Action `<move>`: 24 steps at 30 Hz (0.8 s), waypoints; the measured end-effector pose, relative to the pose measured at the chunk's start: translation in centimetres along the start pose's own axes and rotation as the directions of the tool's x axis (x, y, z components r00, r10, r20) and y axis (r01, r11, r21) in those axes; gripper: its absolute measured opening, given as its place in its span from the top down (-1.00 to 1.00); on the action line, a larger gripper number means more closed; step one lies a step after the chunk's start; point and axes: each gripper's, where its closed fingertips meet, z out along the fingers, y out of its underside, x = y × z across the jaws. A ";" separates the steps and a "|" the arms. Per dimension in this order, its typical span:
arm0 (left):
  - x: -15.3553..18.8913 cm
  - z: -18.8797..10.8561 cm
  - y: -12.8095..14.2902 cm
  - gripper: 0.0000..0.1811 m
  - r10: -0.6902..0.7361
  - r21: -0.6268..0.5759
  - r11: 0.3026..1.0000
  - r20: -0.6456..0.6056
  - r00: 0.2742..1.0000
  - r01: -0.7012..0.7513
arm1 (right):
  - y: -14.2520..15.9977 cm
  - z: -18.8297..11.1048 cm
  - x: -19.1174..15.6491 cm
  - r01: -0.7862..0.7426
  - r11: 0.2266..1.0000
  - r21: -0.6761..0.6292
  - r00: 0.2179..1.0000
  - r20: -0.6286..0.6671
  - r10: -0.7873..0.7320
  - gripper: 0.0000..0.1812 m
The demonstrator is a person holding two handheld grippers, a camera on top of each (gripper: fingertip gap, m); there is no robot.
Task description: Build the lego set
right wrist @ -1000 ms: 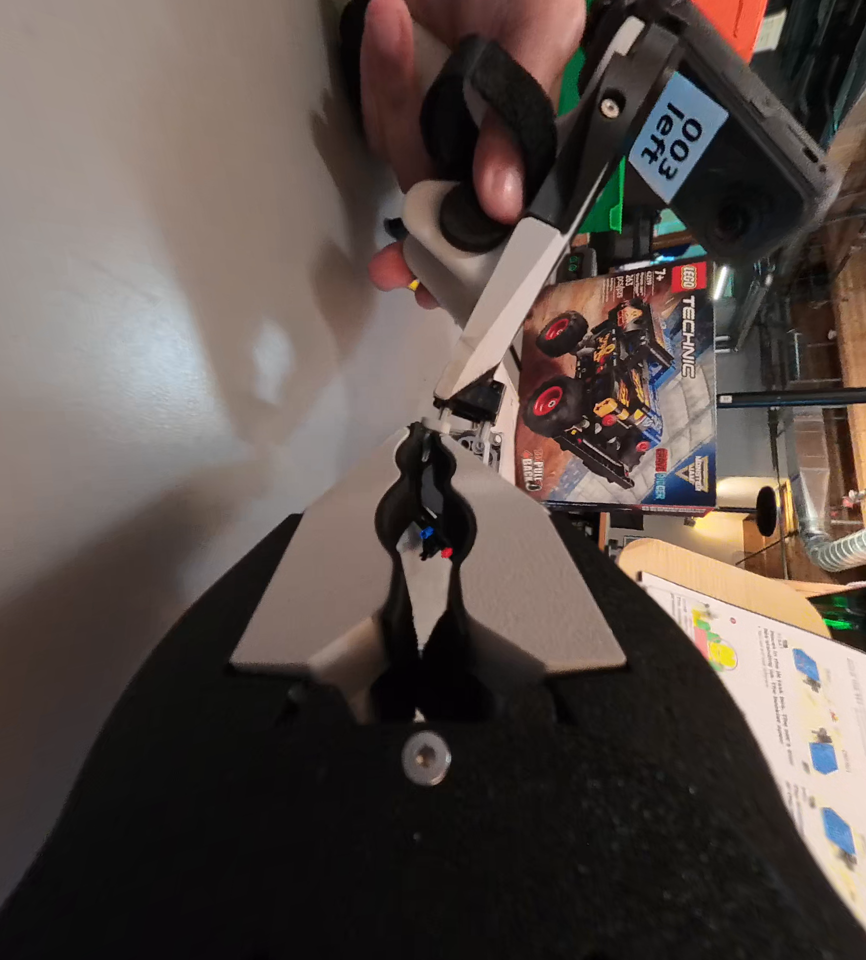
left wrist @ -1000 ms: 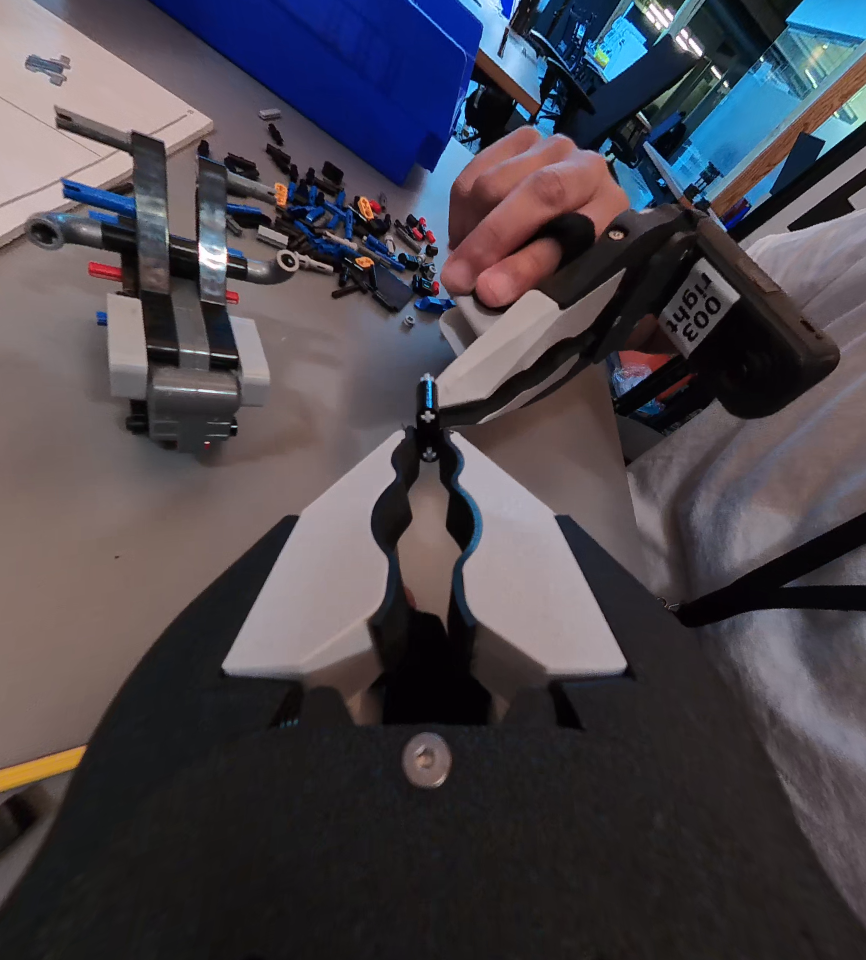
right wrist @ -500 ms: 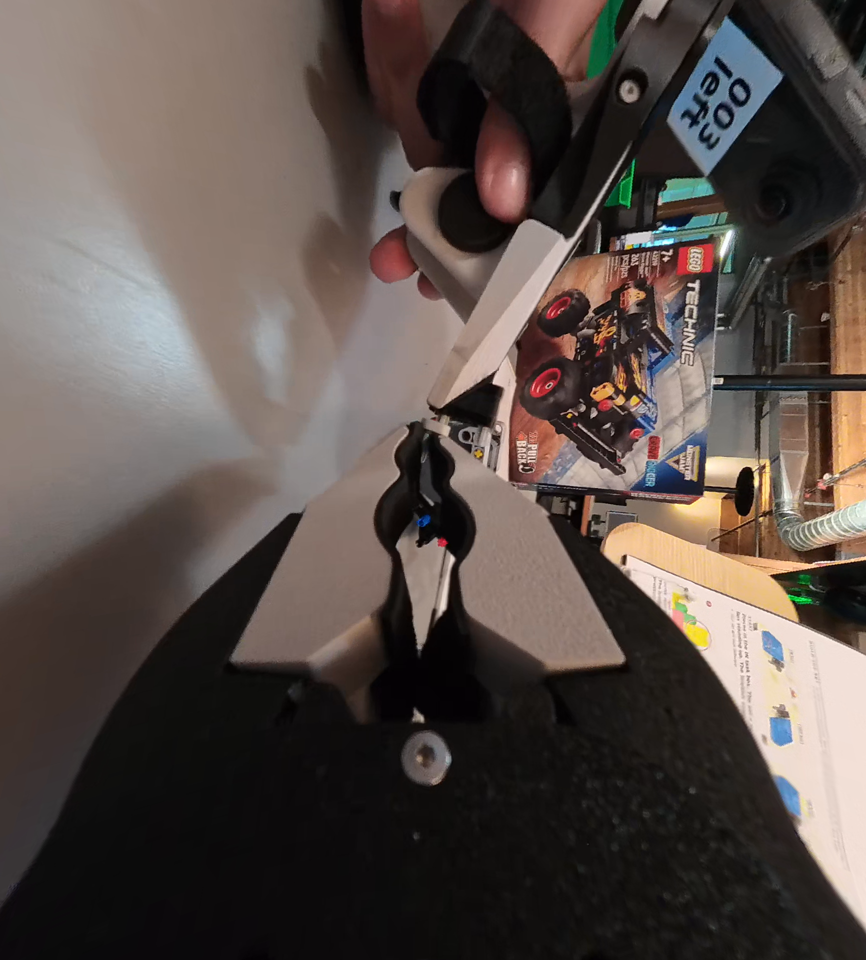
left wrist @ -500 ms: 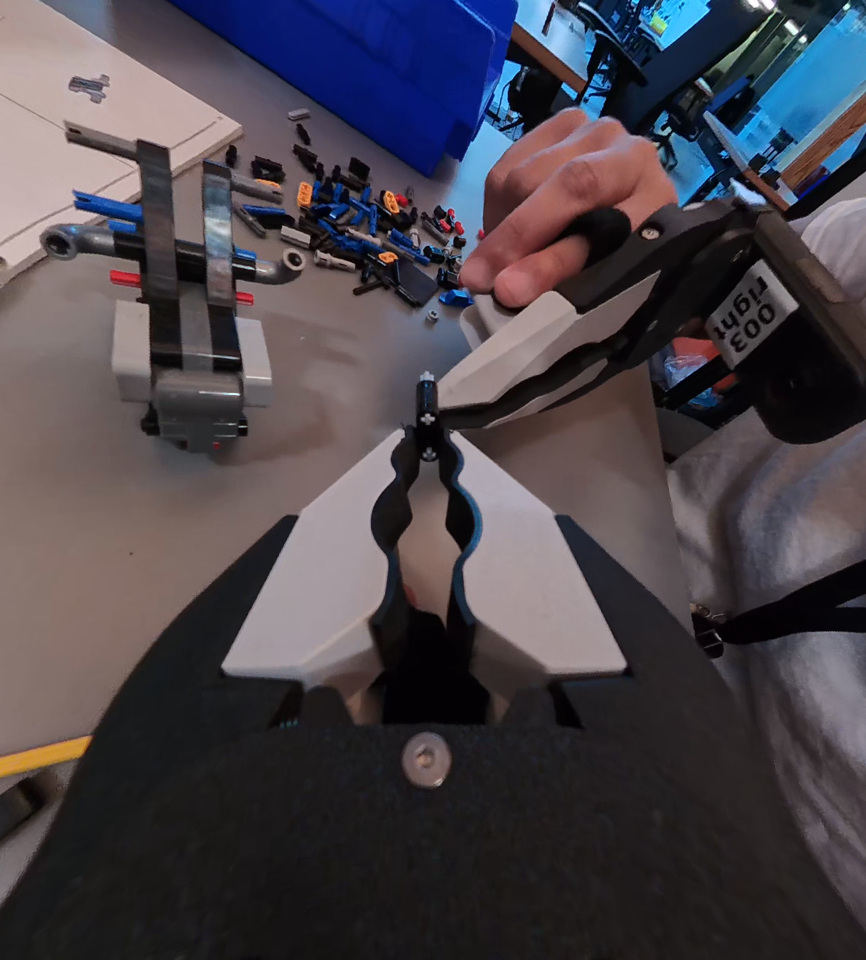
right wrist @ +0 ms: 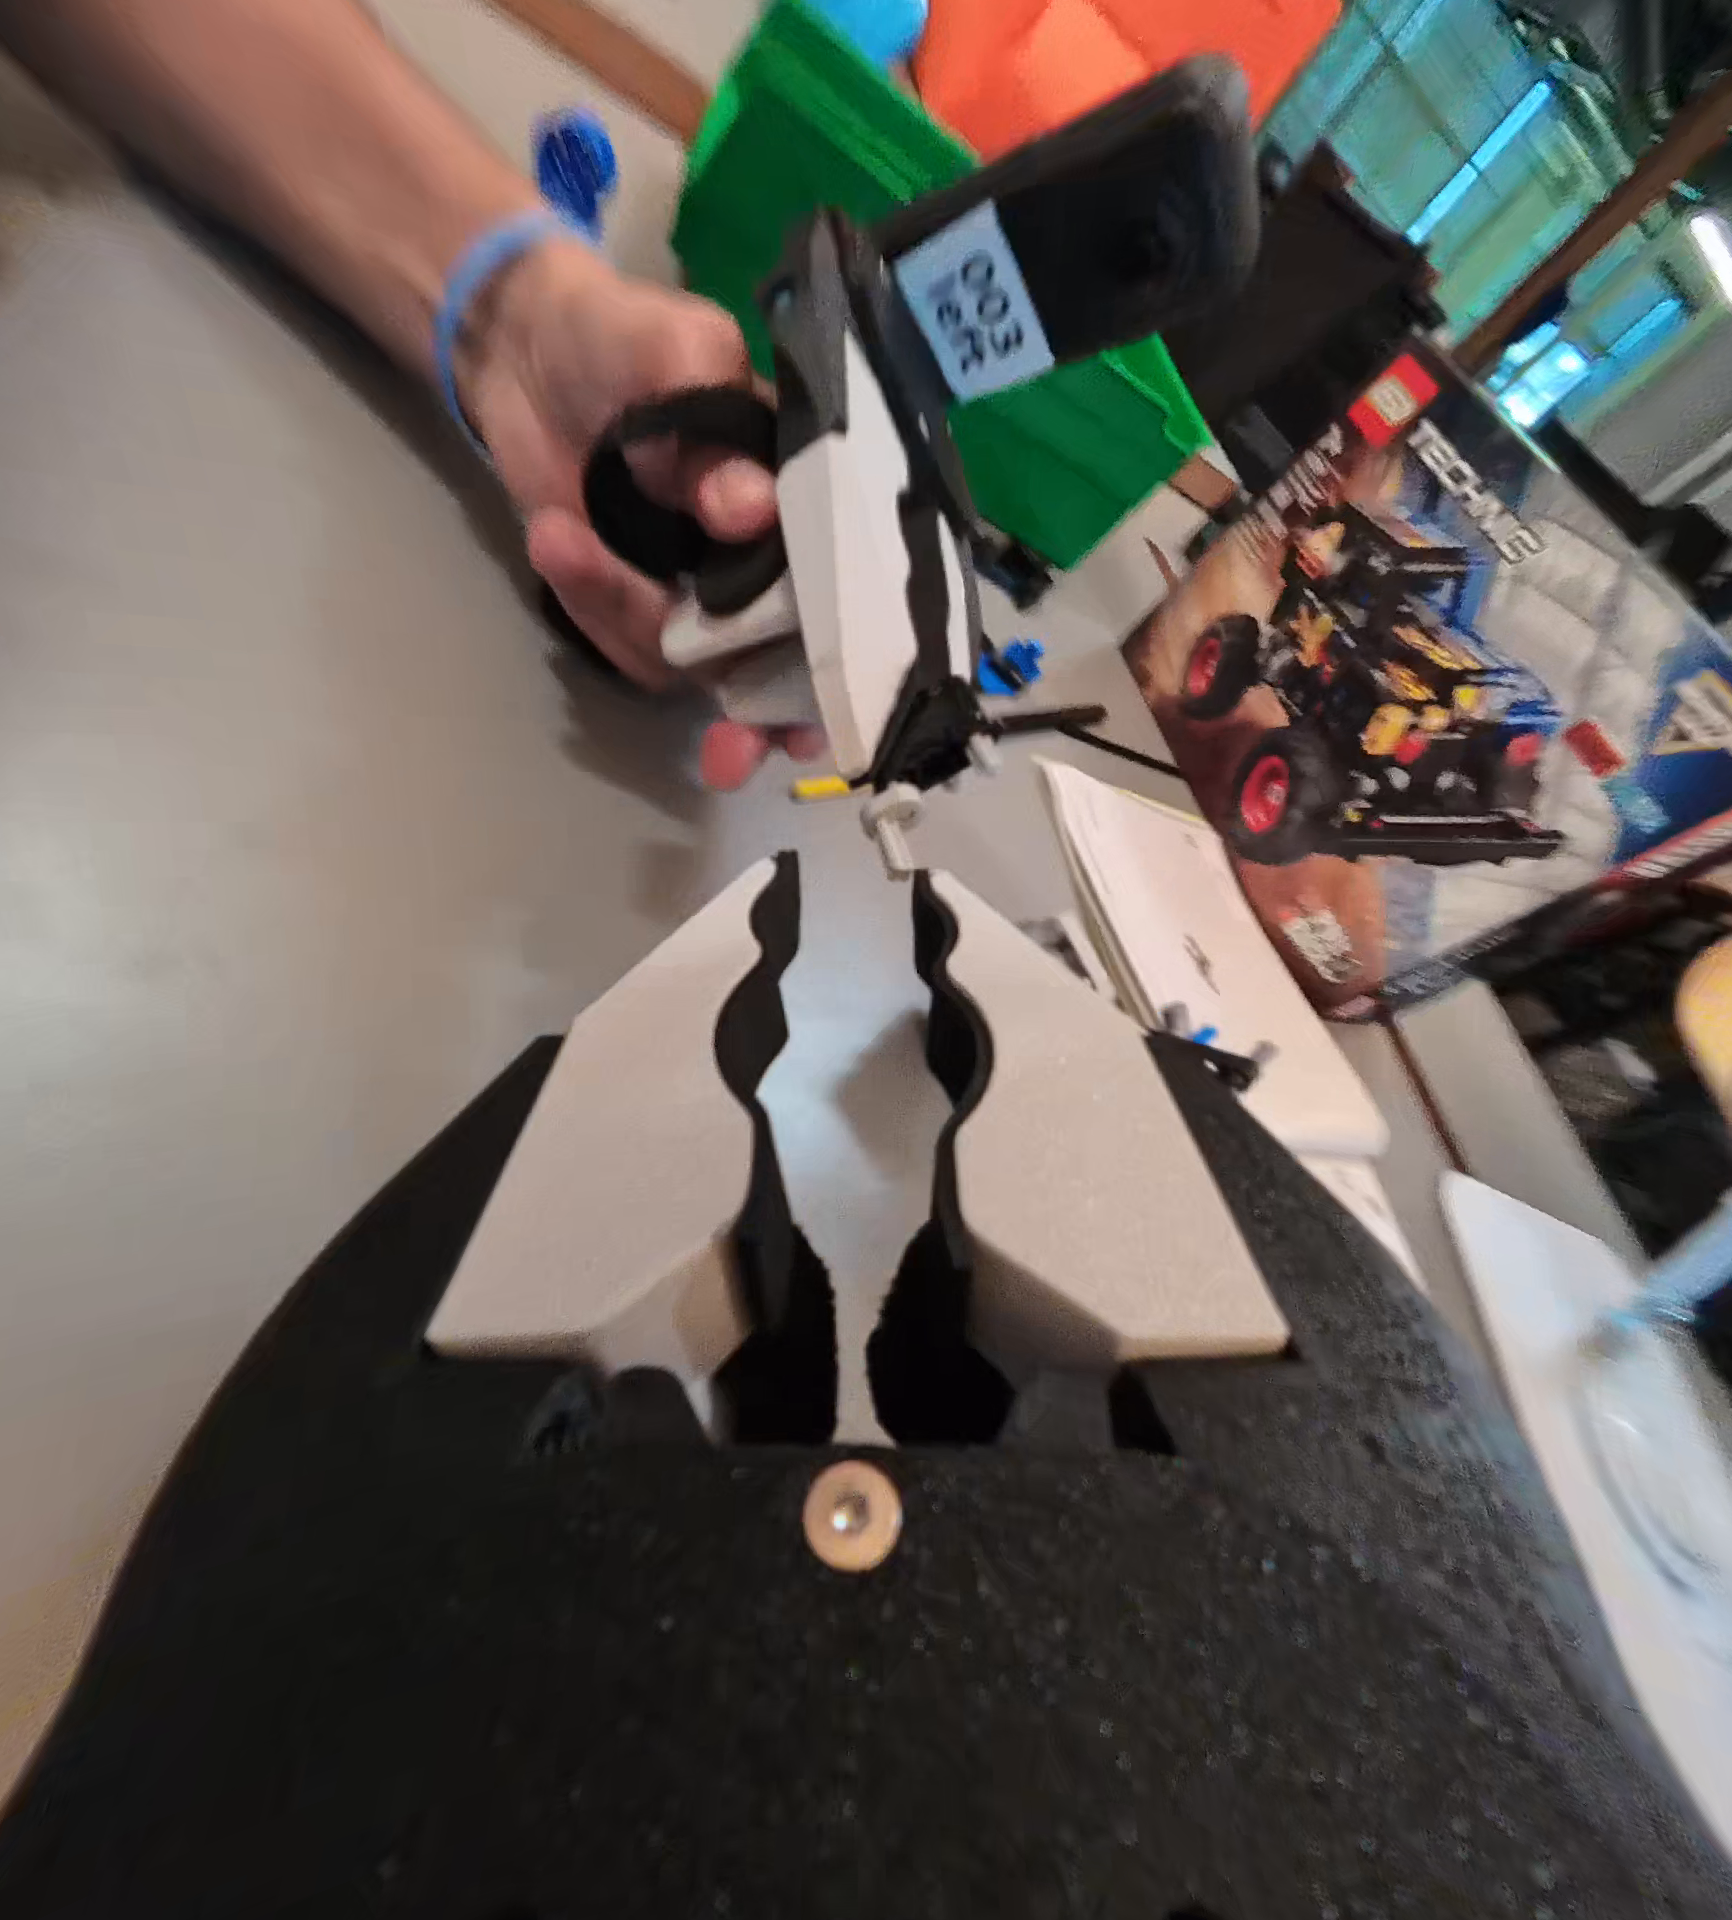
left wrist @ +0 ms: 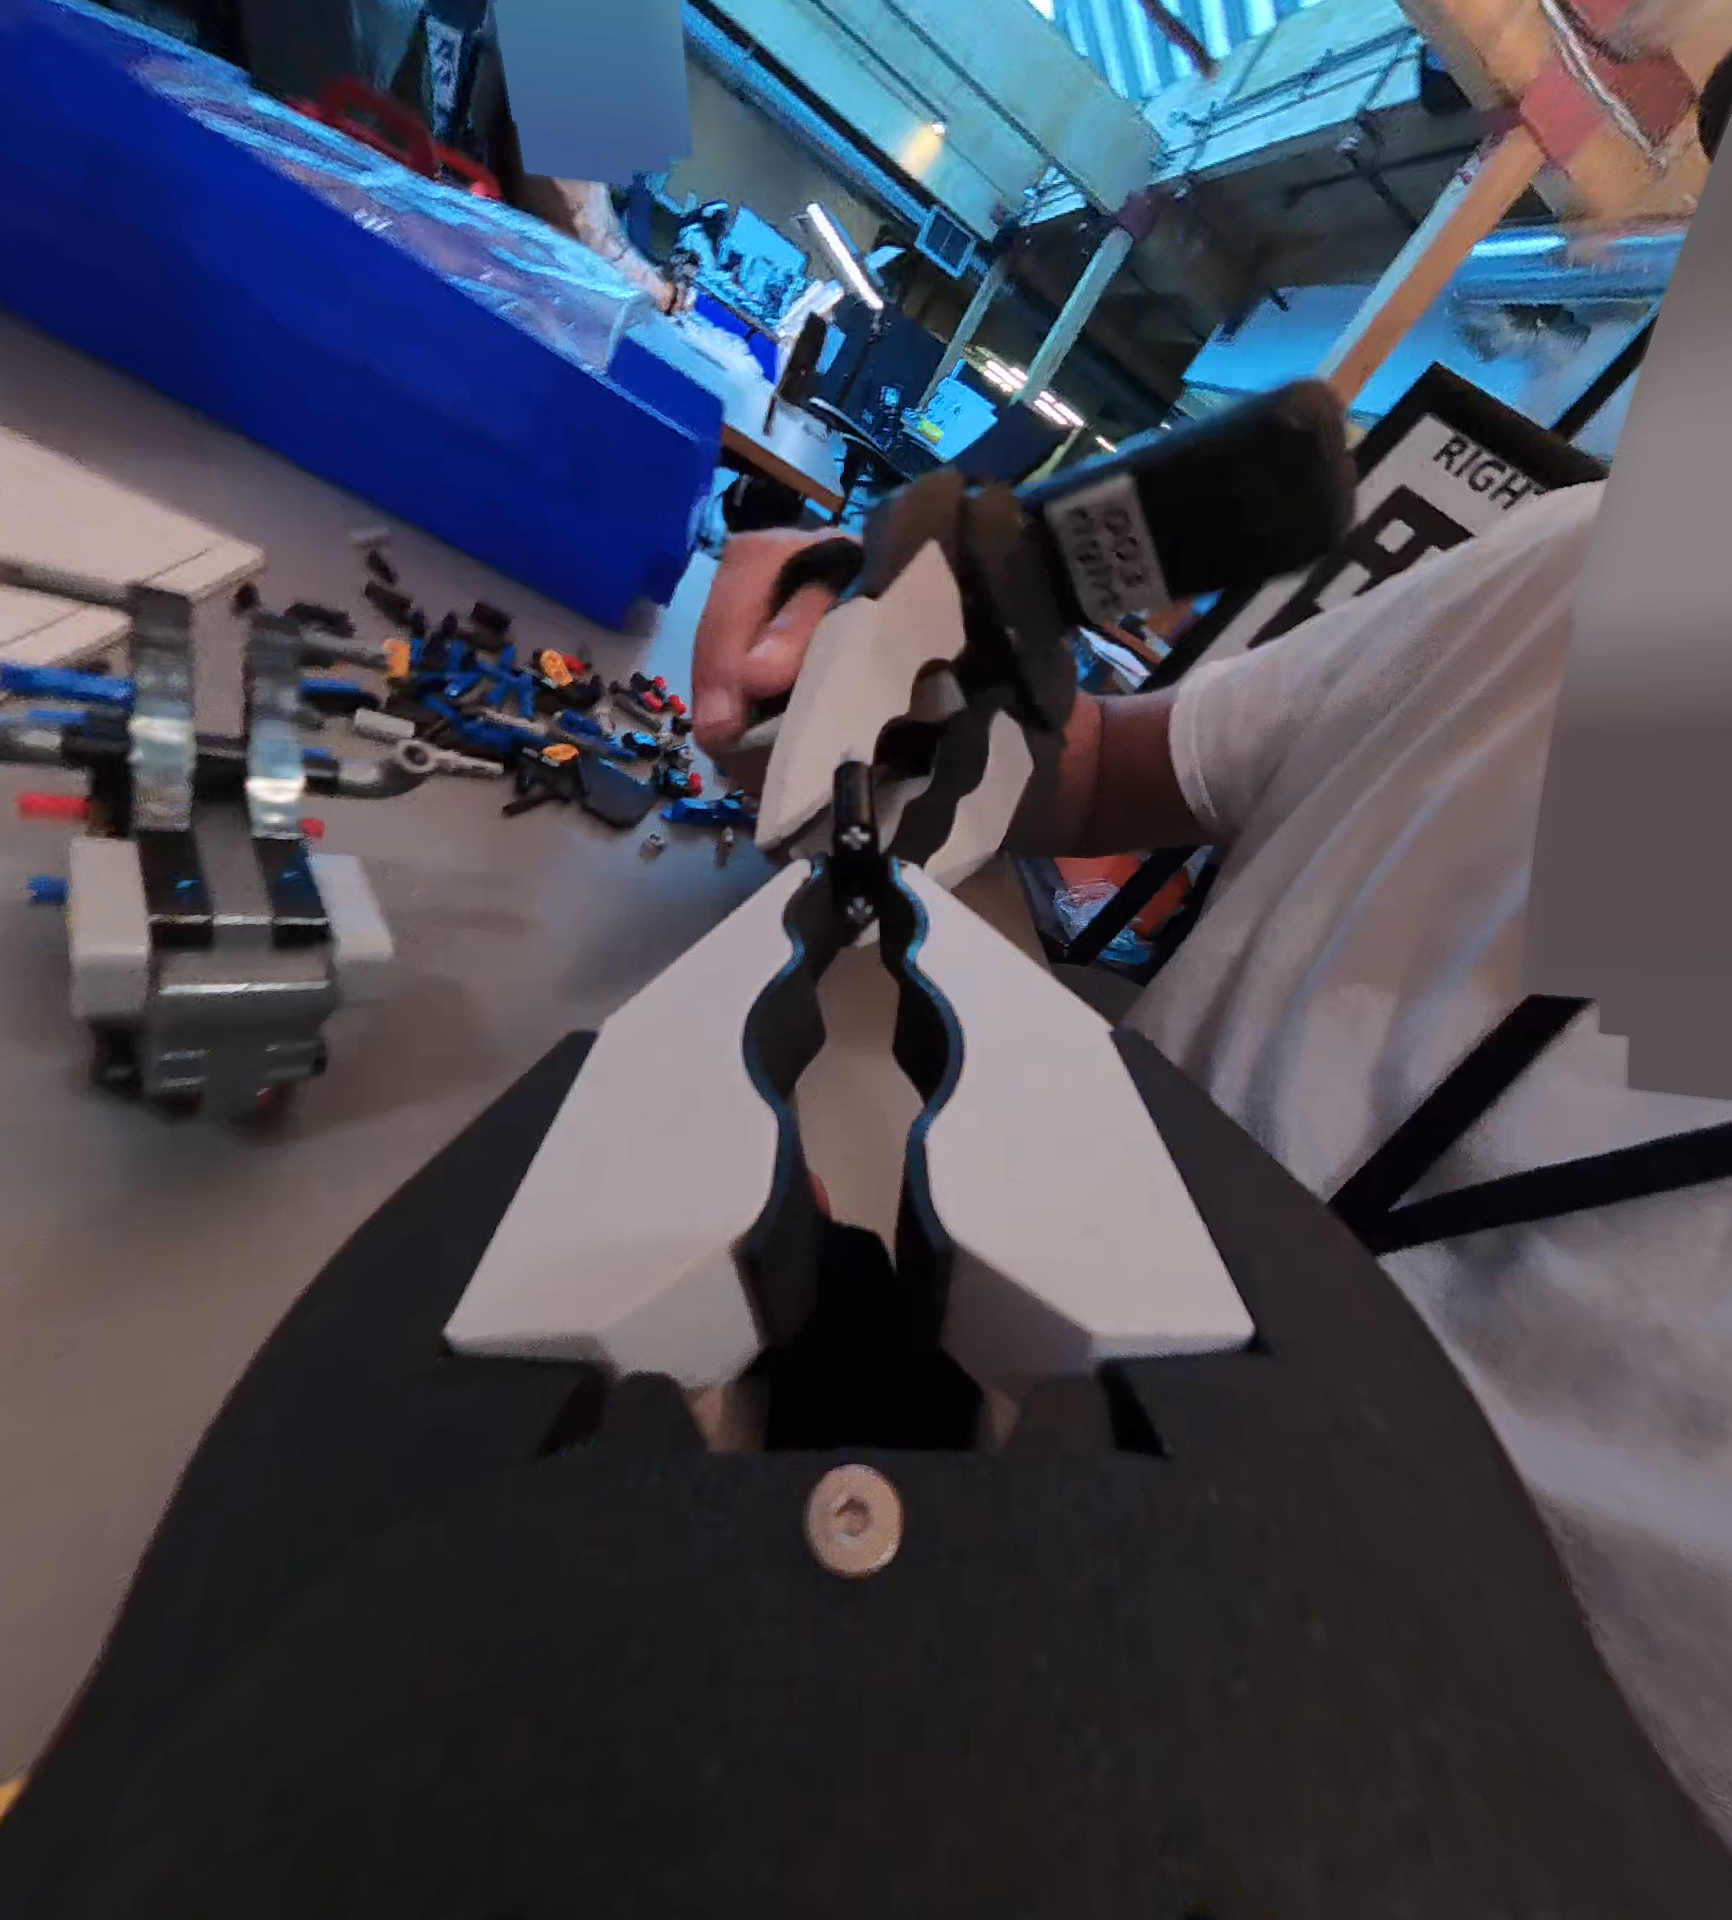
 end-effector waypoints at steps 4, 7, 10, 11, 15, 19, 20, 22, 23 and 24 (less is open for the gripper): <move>1.2 0.1 -0.1 0.94 0.040 0.025 0.999 -0.059 0.997 -0.038 | -1.5 -1.2 -0.2 -0.082 0.991 0.105 0.995 0.073 0.074 0.91; 1.4 0.2 -0.1 0.94 0.061 0.025 0.998 -0.071 0.996 -0.059 | -1.8 -1.5 -0.5 -0.128 0.984 0.121 0.986 0.124 0.113 0.90; 1.7 0.2 0.0 0.94 0.090 0.026 0.996 -0.072 0.993 -0.088 | -2.0 -1.6 -0.7 -0.160 0.978 0.132 0.978 0.156 0.139 0.90; 1.7 0.3 0.0 0.94 0.098 0.023 0.995 -0.070 0.993 -0.097 | -2.0 -1.7 -0.7 -0.173 0.976 0.132 0.974 0.167 0.150 0.91; 1.9 0.4 0.2 0.94 0.133 0.010 0.991 -0.065 0.989 -0.133 | -2.3 -1.8 -0.9 -0.258 0.957 0.136 0.948 0.227 0.223 0.96; 2.0 0.5 0.3 0.94 0.199 0.001 0.980 -0.040 0.979 -0.199 | -2.5 -2.0 -0.9 -0.344 0.929 0.139 0.912 0.286 0.295 0.96; 2.1 0.6 0.4 0.94 0.218 -0.004 0.976 -0.035 0.975 -0.218 | -2.5 -2.1 -0.9 -0.362 0.922 0.139 0.901 0.305 0.308 0.96; 2.2 0.6 0.6 0.94 0.243 -0.015 0.970 -0.031 0.970 -0.244 | -2.7 -2.2 -1.0 -0.386 0.913 0.132 0.886 0.329 0.327 0.96; 2.2 0.7 0.6 0.94 0.247 -0.013 0.969 -0.026 0.969 -0.248 | -2.6 -2.2 -0.9 -0.378 0.917 0.129 0.890 0.323 0.322 0.96; 2.2 0.7 0.7 0.94 0.247 -0.018 0.969 -0.029 0.969 -0.247 | -2.6 -2.2 -1.1 -0.375 0.919 0.119 0.889 0.328 0.320 0.96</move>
